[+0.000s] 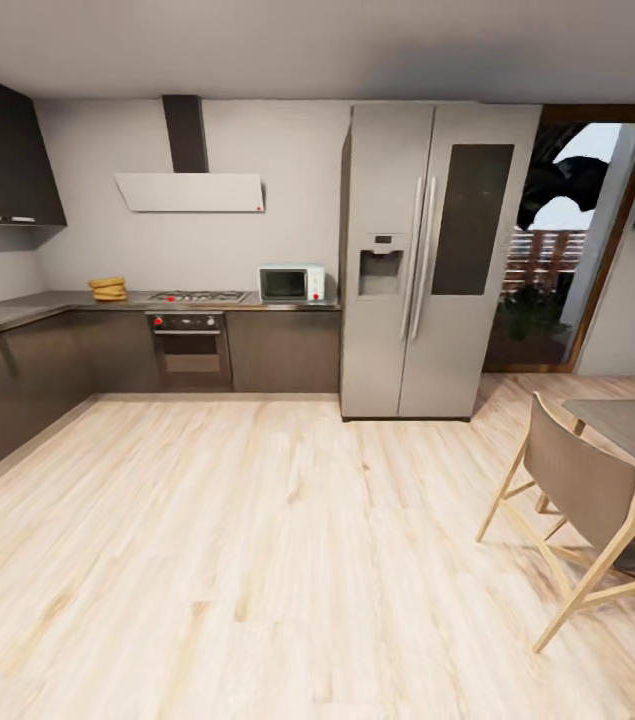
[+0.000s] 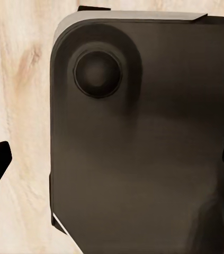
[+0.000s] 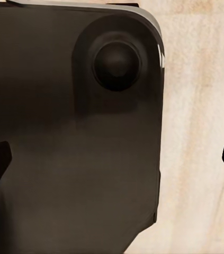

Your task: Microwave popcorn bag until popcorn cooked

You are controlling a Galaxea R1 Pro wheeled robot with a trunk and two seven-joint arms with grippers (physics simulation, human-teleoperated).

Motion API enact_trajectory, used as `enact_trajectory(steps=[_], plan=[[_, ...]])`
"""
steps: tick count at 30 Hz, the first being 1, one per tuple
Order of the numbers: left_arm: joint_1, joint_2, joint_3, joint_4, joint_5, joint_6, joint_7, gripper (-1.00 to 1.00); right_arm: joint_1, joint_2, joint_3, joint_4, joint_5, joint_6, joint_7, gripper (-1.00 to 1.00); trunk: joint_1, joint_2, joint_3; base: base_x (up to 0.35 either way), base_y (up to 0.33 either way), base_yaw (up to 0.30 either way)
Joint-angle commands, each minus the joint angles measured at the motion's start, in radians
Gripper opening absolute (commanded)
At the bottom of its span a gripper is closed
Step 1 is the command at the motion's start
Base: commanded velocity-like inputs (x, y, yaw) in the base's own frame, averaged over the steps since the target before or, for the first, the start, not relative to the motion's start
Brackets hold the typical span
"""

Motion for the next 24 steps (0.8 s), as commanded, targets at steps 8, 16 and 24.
enact_trajectory(steps=[8, 16, 24], plan=[[0.0, 0.0, -0.001, 0.0, 0.006, 0.0, -0.002, 1.0, 0.0, -0.002, 0.007, 0.0, 0.005, -0.004, -0.001, 1.0, 0.0, 0.0, -0.001, 0.169, 0.011, -0.009], [-0.001, 0.0, -0.001, 0.0, 0.006, 0.001, -0.002, 1.0, 0.0, -0.003, 0.009, 0.0, 0.009, -0.004, 0.0, 1.0, 0.0, 0.0, -0.001, 0.314, 0.143, 0.0], [0.0, 0.0, -0.003, 0.0, 0.006, 0.008, -0.002, 1.0, 0.0, -0.004, 0.01, 0.0, 0.009, -0.004, 0.0, 1.0, 0.0, 0.0, -0.001, 0.302, 0.209, 0.0]])
